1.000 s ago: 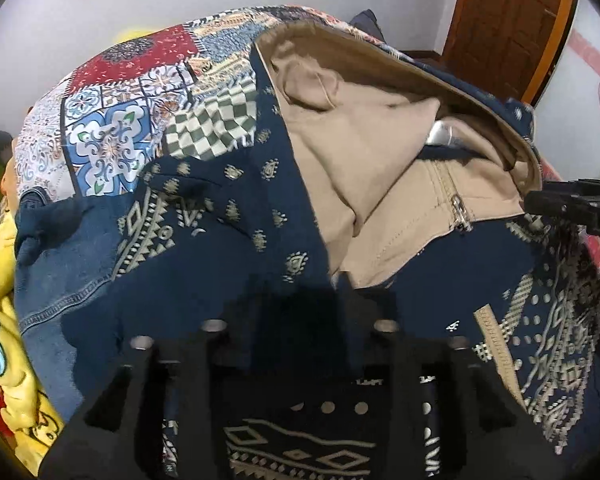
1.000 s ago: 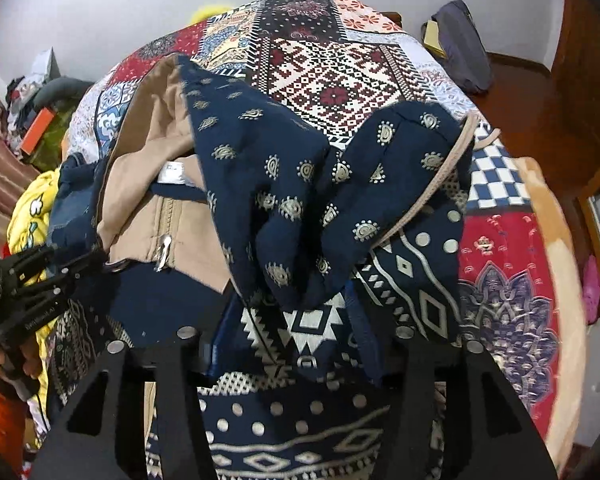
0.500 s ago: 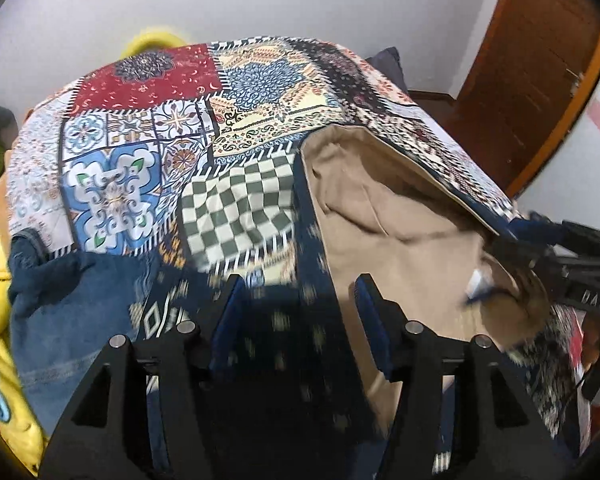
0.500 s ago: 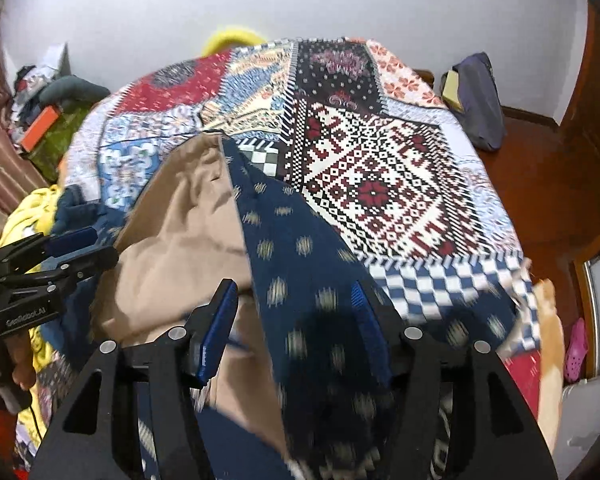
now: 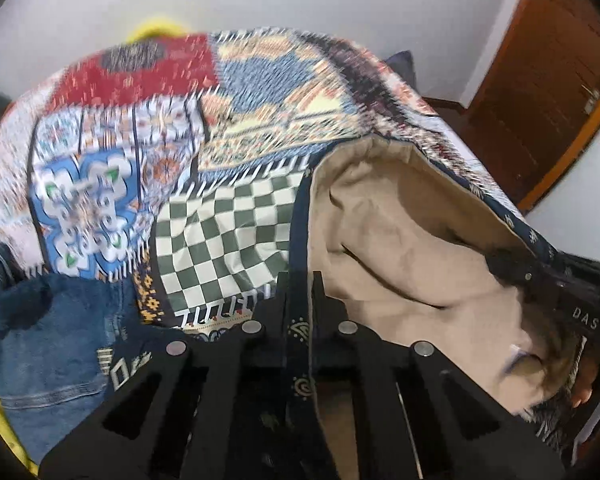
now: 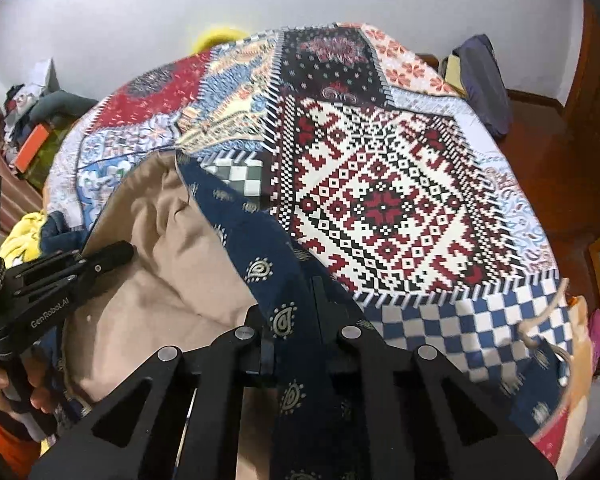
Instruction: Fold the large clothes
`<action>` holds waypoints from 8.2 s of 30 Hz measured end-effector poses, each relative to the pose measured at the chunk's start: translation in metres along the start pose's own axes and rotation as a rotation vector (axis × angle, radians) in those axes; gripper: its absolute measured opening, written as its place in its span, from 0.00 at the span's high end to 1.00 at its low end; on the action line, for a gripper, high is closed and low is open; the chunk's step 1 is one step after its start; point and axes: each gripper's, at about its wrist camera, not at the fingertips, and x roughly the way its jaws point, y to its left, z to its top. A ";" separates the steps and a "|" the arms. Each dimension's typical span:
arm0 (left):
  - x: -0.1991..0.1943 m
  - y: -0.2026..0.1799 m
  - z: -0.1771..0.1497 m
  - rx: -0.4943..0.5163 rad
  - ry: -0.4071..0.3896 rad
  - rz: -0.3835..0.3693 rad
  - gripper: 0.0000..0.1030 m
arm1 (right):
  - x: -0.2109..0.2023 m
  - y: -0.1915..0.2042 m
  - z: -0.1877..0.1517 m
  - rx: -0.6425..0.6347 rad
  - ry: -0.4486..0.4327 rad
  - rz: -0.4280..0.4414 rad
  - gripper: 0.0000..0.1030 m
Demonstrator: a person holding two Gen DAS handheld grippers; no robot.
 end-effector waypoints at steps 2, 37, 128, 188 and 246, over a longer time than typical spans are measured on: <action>-0.026 -0.013 -0.003 0.049 -0.037 -0.016 0.94 | -0.022 0.003 -0.007 -0.014 -0.023 0.032 0.92; -0.212 -0.077 -0.177 0.238 0.008 -0.156 0.49 | -0.169 0.044 -0.166 -0.145 0.028 0.116 0.58; -0.237 0.060 -0.168 -0.240 -0.195 -0.129 0.97 | -0.208 -0.040 -0.145 0.124 -0.241 0.091 0.88; -0.082 0.013 -0.055 0.103 -0.057 0.251 0.12 | -0.071 0.025 -0.050 -0.167 -0.110 -0.281 0.30; -0.221 0.109 -0.243 -0.332 -0.121 0.158 0.07 | -0.188 -0.039 -0.171 0.116 -0.113 -0.156 0.27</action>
